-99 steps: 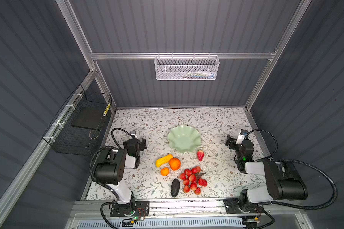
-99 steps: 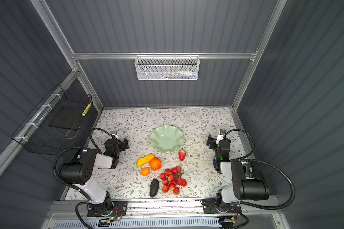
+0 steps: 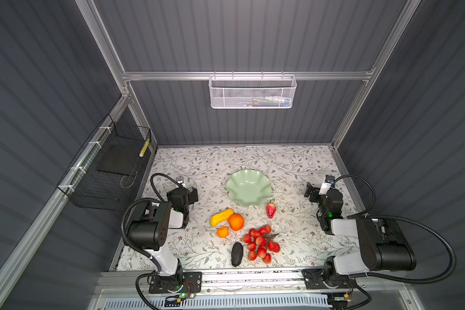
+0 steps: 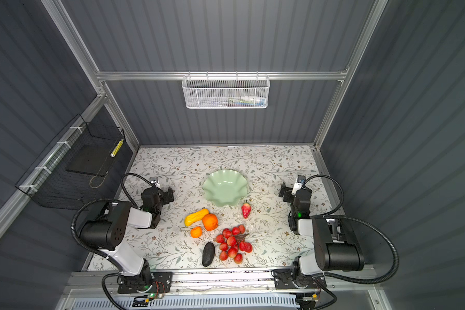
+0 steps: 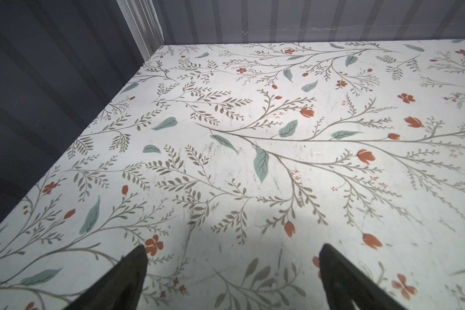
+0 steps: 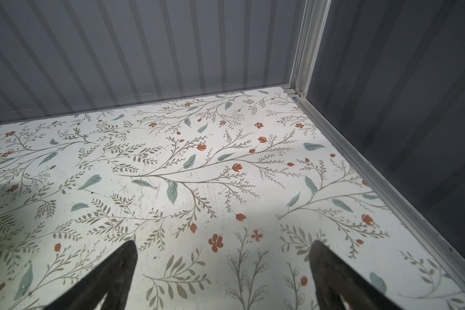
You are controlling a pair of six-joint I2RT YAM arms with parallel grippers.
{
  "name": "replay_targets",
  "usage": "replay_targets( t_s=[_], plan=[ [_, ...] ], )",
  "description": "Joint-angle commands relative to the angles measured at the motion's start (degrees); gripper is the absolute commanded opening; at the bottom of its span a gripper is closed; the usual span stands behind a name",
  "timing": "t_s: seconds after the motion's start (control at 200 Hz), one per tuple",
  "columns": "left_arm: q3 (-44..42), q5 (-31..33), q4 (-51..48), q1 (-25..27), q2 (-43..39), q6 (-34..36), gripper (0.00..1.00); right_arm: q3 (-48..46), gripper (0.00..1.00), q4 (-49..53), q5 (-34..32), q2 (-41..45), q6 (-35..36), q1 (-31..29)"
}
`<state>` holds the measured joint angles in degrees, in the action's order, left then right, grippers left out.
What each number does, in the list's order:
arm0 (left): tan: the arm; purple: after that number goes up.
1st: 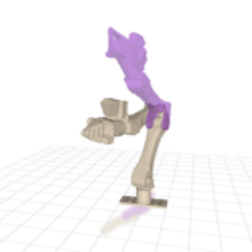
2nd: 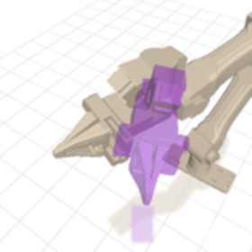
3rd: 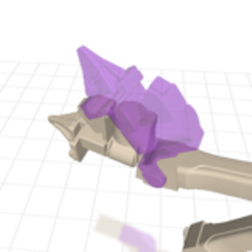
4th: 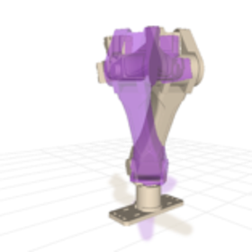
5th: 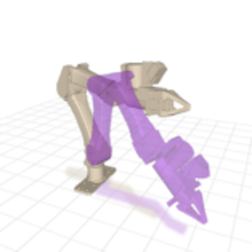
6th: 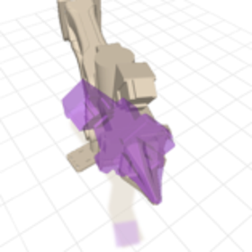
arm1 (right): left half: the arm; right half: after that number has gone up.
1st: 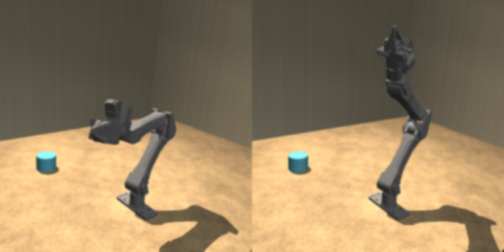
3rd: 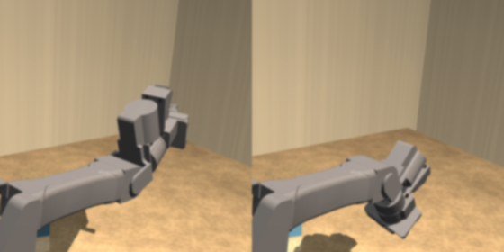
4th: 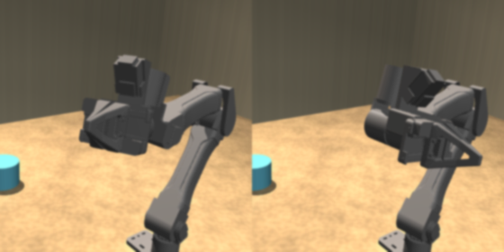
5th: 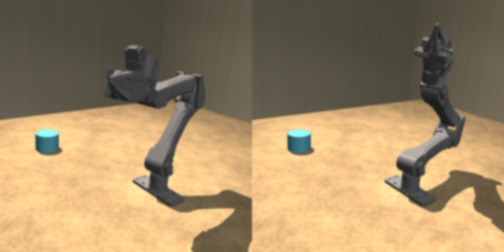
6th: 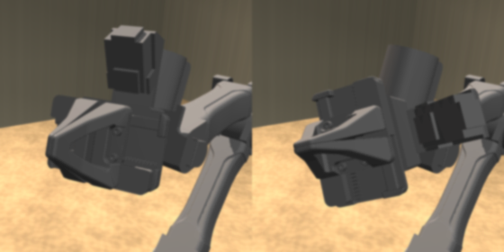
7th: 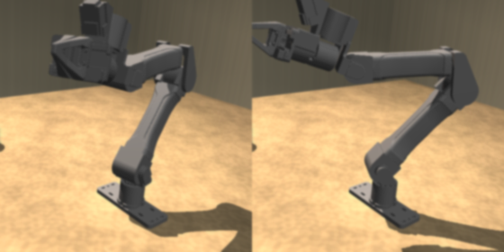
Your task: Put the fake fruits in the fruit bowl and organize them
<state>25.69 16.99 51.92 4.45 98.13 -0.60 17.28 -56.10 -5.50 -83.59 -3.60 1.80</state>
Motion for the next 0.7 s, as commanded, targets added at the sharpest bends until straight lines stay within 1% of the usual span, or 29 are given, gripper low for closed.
replay_targets(
  t_s=[0.0,0.26,0.315,0.37,0.4,0.44,0.465,0.515,0.56,0.595,0.62,0.63,0.67,0.695],
  plan=[
    [0.85,-0.35,1.15,-0.05,0.13,-0.36,1.00,1.00,0.99,-0.51,0.24,-0.08,0.51,0.26],
    [0.70,-0.30,1.40,-0.05,0.00,-0.27,1.00,0.92,0.99,-0.59,0.38,0.04,0.50,0.30],
    [0.06,-1.97,2.72,0.01,-0.57,0.55,1.00,0.75,0.99,-0.75,0.33,0.14,0.52,0.31],
    [-0.12,-3.10,0.84,0.24,-2.97,1.36,1.00,1.14,0.99,0.19,0.24,1.22,0.49,0.31],
    [0.18,-2.04,-1.39,0.59,-4.89,1.43,1.00,1.97,0.99,3.24,-0.07,2.88,0.39,0.31],
    [1.61,-0.03,-7.51,1.06,-7.90,0.38,1.00,4.09,0.99,9.72,-1.90,5.97,-0.11,0.22],
    [3.09,1.03,-12.97,1.17,-9.81,-1.36,1.00,6.33,0.99,15.72,-4.34,8.21,-1.05,0.22],
    [6.48,2.76,-23.06,1.19,-13.02,-6.19,1.00,10.07,0.99,24.58,-7.72,11.00,-3.20,0.22],
    [8.99,3.95,-28.80,1.21,-14.94,-10.75,1.00,13.76,0.99,31.49,-10.45,13.34,-8.84,0.22],
    [10.66,3.62,-32.39,1.19,-16.25,-12.79,1.00,16.19,0.99,36.37,-12.09,14.70,-15.28,0.22],
    [11.69,3.78,-34.38,1.22,-17.21,-13.84,1.00,17.91,0.99,40.00,-11.17,15.52,-19.36,0.32],
    [12.04,3.98,-35.25,1.19,-17.50,-14.41,1.00,18.50,0.99,41.24,-10.03,15.73,-19.57,0.40],
    [13.41,5.33,-38.28,1.18,-19.25,-17.88,1.00,20.11,0.99,44.50,-3.48,16.32,-16.27,0.76],
    [14.16,5.78,-39.80,1.18,-20.50,-19.42,1.00,20.66,0.99,45.93,-0.60,16.35,-15.22,0.83]
  ],
)
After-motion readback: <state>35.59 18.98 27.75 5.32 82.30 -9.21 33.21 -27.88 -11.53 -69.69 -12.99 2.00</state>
